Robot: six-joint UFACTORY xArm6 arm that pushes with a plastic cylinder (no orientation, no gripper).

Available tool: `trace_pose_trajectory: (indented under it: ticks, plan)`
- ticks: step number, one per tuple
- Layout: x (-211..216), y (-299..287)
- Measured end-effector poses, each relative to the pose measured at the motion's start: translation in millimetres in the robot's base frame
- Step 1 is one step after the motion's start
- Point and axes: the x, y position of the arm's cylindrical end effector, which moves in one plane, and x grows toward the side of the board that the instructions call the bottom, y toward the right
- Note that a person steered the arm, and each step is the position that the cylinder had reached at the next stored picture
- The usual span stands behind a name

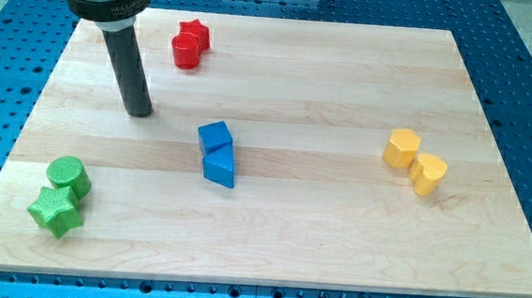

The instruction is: Slightly push the cube to the left side

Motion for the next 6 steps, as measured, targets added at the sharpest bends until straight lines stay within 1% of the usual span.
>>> trace_pose_trajectory:
  ticks: [1, 2, 3, 4, 5, 6]
  plan:
    - [-24.5, 95.1]
    - [16.6, 166.0]
    - [46.8, 140.9]
    - [57.9, 110.8]
    - [45.6, 153.5]
    - [56.2, 163.6]
